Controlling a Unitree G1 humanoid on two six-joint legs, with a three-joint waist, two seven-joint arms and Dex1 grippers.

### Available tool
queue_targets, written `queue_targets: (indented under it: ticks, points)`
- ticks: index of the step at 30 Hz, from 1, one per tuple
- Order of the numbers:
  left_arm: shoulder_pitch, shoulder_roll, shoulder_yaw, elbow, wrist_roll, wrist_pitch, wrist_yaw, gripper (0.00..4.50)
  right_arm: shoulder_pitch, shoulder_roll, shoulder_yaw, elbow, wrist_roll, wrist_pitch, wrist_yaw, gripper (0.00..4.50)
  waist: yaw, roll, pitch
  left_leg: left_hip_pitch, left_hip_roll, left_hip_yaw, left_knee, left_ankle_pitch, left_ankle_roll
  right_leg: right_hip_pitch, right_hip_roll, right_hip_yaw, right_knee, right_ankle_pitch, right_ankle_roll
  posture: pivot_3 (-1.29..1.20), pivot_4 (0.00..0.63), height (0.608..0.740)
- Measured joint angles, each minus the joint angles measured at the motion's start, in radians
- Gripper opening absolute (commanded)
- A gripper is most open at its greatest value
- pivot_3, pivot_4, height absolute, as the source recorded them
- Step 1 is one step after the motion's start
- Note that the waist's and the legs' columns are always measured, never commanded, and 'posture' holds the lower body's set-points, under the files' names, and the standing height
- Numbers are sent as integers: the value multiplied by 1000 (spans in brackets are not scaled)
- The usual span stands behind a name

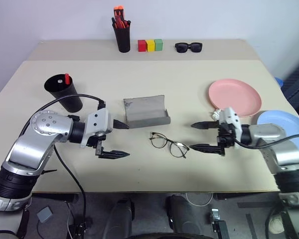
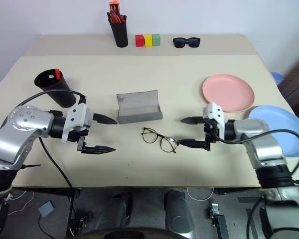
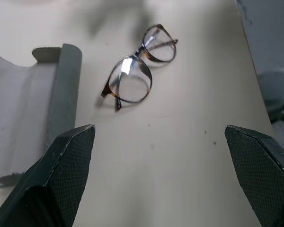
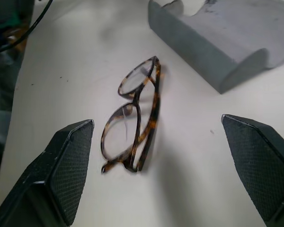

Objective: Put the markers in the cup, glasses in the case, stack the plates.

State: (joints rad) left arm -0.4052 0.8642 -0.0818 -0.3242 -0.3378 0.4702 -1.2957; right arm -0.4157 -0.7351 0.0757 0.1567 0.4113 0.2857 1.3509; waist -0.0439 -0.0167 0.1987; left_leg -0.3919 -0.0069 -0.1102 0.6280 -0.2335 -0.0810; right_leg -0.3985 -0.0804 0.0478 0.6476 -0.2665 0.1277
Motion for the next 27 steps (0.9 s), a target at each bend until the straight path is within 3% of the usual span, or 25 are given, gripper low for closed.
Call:
queue_targets:
  ticks: [8,27]
  points:
    - [39,11,-2,-17,0,-19,24,4470,-98,85,117,67,-50,14,60,4456,0,0,0,0,0,0,0,0,0,-1,0,0,0,0,0,0,150,740]
    - [75,19,-1,-52,-27,-30,55,4470,-220,93,212,67,-94,180,127,4456,-1,0,0,0,0,0,0,0,0,-1,0,0,0,0,0,0,150,740]
